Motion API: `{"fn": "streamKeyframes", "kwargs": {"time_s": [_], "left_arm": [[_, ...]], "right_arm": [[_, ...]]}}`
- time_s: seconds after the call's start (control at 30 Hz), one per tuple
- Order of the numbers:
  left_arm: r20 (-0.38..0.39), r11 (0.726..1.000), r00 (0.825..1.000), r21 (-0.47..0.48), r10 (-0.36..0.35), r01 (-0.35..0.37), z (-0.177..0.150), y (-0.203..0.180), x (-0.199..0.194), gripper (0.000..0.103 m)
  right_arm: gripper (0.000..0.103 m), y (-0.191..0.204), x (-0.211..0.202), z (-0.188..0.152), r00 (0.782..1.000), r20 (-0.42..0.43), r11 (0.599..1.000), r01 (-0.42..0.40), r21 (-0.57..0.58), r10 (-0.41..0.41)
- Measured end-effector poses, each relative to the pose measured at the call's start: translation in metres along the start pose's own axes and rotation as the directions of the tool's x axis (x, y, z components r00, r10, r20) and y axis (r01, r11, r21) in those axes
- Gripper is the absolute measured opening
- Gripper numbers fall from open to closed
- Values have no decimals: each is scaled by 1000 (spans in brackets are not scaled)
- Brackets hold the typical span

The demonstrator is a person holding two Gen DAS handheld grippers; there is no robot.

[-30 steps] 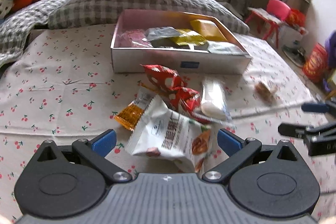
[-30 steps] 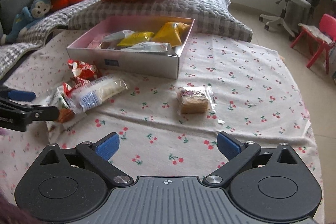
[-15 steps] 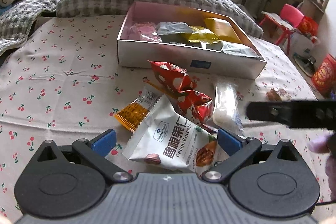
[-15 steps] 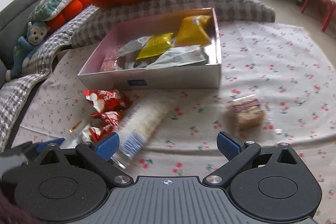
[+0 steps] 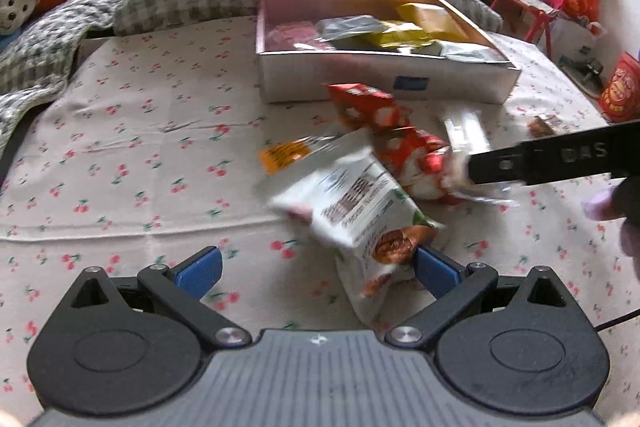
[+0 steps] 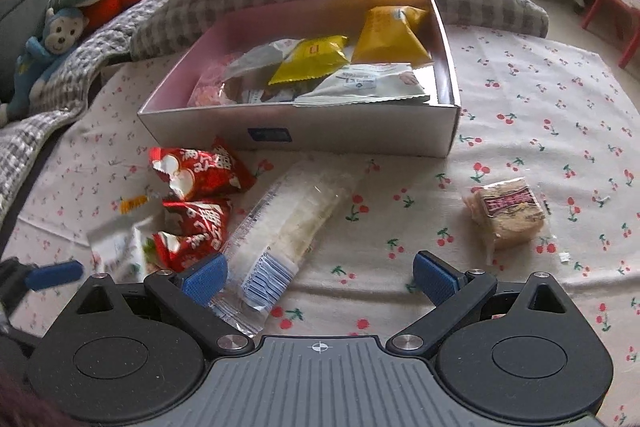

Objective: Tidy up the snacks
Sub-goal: 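Move both tools back over the remaining snacks on the sheet, then grasp the pecan kernels bag with the left tool while the right tool grasps the clear wrapped bar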

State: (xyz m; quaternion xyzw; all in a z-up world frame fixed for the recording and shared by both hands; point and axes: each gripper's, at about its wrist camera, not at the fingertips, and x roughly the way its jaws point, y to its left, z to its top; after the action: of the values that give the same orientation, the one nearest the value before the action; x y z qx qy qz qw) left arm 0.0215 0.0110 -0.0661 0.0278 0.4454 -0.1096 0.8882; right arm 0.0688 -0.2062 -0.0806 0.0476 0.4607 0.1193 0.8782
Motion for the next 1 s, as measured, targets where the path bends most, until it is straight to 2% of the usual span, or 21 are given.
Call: {"fn": "streamKeyframes", "kwargs": {"time_s": [0.27,0.5,0.67,0.8,0.87,0.93,1.0], "left_arm": [[-22,998,998,-37,54,-55,-5,23,-8,102],[12,996,1000,-91,-3,4,2,20,-16,102],[39,996,999,-86,-27,30,9,5,-6,101],[43,997,999,-72,-26,29,11,-1,5,92],[44,997,999,-73,-23,26,12,-1,8,86],[42,996,999,-87,-25,29,12,2,10,71],[41,994,998,-101,-37,41,11,5,10,64]], "right_arm": [[100,-20,-12,-7,999,7,999,47,-18,-47],[100,-22,-21,-5,999,27,1000,30,-5,-30],[100,-13,-16,-4,999,29,1000,13,-19,-13],[98,-5,-13,-4,999,51,999,5,-41,-2],[93,-1,-12,-4,998,67,998,5,-57,-1],[85,3,-9,-4,998,68,997,3,-76,2],[63,5,-7,-5,998,64,996,4,-92,2]]}}
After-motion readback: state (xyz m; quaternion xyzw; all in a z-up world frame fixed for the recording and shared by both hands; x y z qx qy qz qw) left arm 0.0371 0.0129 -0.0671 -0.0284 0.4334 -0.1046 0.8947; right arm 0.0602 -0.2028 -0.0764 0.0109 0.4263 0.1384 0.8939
